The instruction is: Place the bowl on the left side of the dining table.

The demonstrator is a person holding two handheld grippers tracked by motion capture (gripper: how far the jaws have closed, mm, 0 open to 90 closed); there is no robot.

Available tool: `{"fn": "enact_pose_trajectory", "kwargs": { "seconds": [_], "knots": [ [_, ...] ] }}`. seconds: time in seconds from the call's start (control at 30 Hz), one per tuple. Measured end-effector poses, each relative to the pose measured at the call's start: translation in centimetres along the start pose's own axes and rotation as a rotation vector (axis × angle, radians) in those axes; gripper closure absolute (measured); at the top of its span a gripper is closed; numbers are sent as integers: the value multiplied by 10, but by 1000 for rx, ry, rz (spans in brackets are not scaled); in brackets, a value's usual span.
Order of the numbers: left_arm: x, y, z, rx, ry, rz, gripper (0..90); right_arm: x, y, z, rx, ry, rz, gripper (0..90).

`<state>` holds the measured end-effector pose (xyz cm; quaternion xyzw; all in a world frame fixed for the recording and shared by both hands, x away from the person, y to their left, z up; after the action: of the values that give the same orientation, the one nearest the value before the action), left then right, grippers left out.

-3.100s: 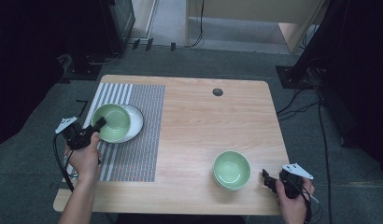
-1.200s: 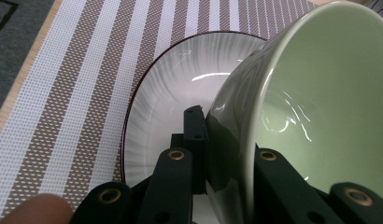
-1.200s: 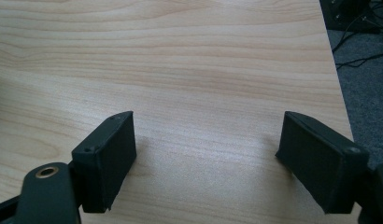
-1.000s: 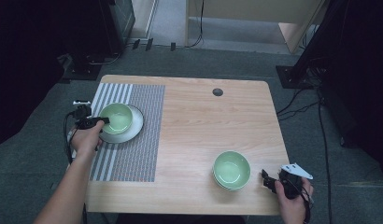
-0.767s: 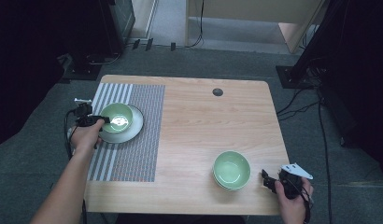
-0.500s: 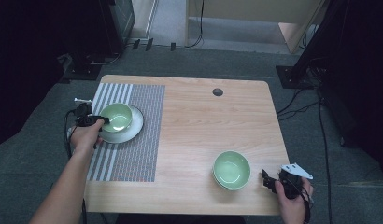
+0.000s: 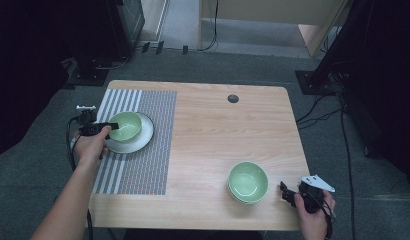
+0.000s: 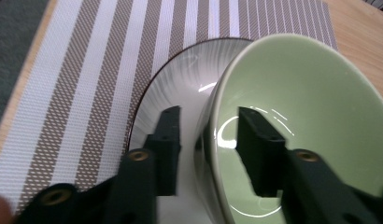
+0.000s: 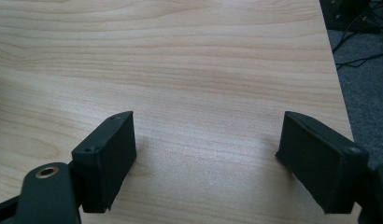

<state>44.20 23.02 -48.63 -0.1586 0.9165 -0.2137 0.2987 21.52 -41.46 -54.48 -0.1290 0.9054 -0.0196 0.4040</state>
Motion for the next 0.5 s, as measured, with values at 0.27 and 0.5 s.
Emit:
{"fn": "enact_pose_trajectory", "kwargs": {
  "seconds": [0.27,0.5],
  "knots": [
    [0,-6,-12,28,-84,45,193,0,0,0,0,0,0,190],
    [0,-11,-22,27,-160,60,177,0,0,0,0,0,0,189]
  ]
}}
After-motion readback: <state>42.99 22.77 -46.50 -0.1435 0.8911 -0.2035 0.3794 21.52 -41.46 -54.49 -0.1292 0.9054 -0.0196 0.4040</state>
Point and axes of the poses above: each handheld gripper's, and its own axes: z roughly forward along the jaws, x roughly out of its underside, y roughly to its left, the point moved 3 cm from there along z, roughly forward along the jaws, and after that the axes turned 13 degrees about -z, right-handed, at the moved point
